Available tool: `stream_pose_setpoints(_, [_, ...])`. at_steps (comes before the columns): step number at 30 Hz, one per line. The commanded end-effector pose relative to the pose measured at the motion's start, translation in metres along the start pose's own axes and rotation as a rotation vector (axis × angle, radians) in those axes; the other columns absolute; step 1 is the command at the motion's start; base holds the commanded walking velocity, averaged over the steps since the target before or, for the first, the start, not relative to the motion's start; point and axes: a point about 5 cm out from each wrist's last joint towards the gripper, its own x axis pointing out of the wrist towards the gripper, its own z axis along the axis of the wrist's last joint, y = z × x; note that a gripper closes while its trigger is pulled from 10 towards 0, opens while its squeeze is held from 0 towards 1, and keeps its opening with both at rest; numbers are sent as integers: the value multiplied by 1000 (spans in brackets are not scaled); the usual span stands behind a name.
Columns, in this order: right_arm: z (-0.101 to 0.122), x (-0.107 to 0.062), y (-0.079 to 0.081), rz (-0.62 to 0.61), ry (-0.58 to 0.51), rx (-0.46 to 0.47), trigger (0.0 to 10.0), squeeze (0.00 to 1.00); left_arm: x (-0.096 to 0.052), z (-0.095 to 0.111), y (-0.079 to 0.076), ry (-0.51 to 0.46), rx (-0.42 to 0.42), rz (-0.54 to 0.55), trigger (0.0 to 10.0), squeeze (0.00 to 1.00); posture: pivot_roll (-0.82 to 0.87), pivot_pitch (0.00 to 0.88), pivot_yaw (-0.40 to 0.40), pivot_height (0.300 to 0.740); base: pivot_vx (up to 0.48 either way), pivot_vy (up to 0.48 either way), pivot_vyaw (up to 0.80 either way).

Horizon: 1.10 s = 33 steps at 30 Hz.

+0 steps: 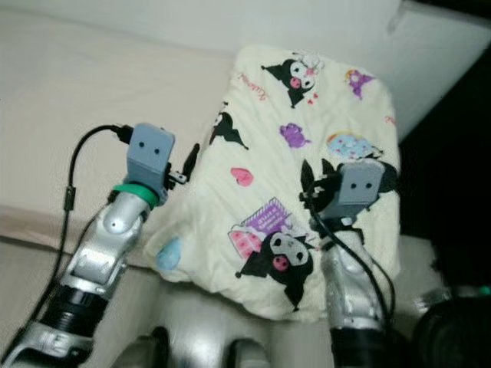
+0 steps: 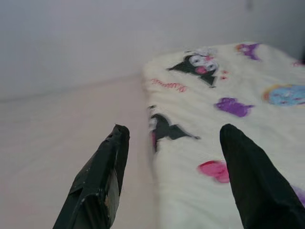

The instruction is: Clean up the room

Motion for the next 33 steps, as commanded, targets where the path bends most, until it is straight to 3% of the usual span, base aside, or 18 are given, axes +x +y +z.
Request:
stream_pose_setpoints(1, [-5, -3, -2, -12, 20, -2, 10000, 0, -2, -4, -2, 15, -11, -19, 10000, 0, -164, 136, -15, 740, 0, 0, 769])
stream_pose_setpoints(7, [-6, -2, 1, -3, 21, 0, 10000, 0, -3, -6, -3, 26, -49, -25, 10000, 0, -164, 136, -15, 740, 0, 0, 769])
stream_pose_setpoints(33, [-5, -2, 3, 9, 14, 6, 10000, 0, -4, -9, -2, 44, -40, -27, 10000, 0, -161, 140, -11, 740, 0, 0, 748])
